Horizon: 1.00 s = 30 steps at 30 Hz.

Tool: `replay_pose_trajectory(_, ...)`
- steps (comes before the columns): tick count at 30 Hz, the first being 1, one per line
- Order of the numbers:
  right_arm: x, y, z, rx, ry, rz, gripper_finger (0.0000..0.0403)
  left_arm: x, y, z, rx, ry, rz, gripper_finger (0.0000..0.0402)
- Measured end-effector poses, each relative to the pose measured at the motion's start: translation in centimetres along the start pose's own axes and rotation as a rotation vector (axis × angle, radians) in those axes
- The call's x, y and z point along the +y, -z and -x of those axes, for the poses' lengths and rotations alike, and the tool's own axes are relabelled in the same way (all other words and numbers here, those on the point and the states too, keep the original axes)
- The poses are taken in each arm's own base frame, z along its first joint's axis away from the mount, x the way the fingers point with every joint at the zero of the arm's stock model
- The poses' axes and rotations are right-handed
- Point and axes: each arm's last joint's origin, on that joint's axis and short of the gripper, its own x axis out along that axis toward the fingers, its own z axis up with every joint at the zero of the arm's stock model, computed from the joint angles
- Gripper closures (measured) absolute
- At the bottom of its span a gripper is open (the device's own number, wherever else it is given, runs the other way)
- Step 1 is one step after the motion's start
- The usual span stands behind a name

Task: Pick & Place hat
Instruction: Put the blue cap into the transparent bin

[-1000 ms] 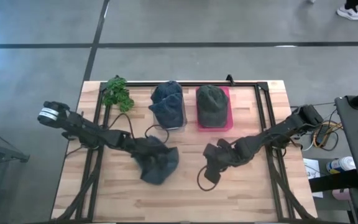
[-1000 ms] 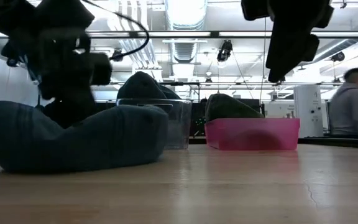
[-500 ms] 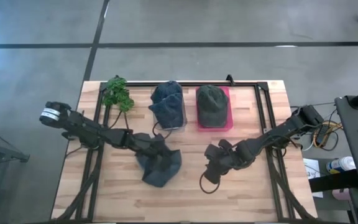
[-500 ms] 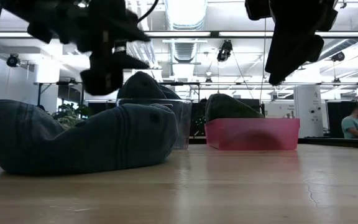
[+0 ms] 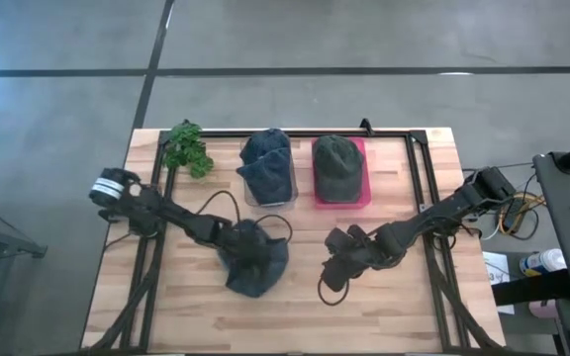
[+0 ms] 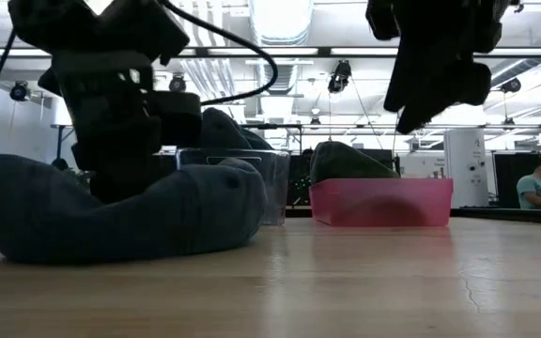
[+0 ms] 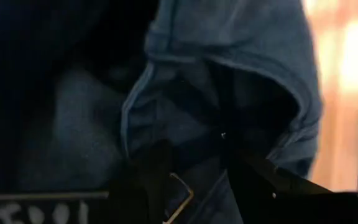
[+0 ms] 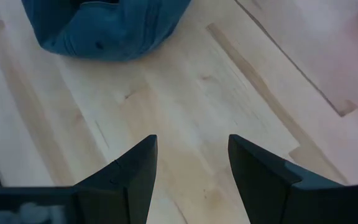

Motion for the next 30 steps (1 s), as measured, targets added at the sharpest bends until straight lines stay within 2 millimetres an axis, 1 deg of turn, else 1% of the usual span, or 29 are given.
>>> replay_pose_trajectory(3,-0.4,0.3,-0.4,-0.003,0.014,-0.054,0.0209,0.2,0.0,-0.3,0.019,-0.082,0.015,0.0246)
replay_pose_trajectory(8,-0.5,0.6,-0.4,0.003,0.022,-0.075,0.0209,-0.2,-0.9,0.2,-0.03,-0.266,-0.087,0.0248)
replay_pose_trajectory(11,-0.3,1.0,-0.3,0.019,0.016,-0.062,0.0209,-0.7,-1.7,0.1,-0.063,-0.281,-0.137,0.0248)
replay_pose_trajectory(16,0.0,2.6,0.3,0.088,0.028,-0.024,0.0209,-1.8,-3.1,-1.2,-0.146,-0.2,-0.166,0.0248)
replay_pose_trajectory(19,0.3,3.9,0.7,0.111,0.039,-0.028,0.0209,-2.5,-4.3,-2.5,-0.209,-0.144,-0.17,0.0248)
replay_pose_trajectory(22,0.5,5.0,1.1,0.128,0.046,-0.031,0.0209,-3.3,-5.9,-4.1,-0.273,-0.072,-0.141,0.0248)
replay_pose_trajectory(25,0.7,6.0,1.4,0.137,0.038,-0.042,0.0209,-4.9,-7.6,-5.1,-0.257,0.032,-0.143,0.0248)
replay_pose_trajectory(27,0.9,6.5,1.6,0.142,0.033,-0.048,0.0209,-6.2,-8.8,-5.1,-0.261,0.078,-0.171,0.0248)
replay_pose_trajectory(30,1.1,7.1,1.8,0.148,0.025,-0.047,0.0209,-8.0,-10.5,-4.4,-0.303,0.109,-0.248,0.0248)
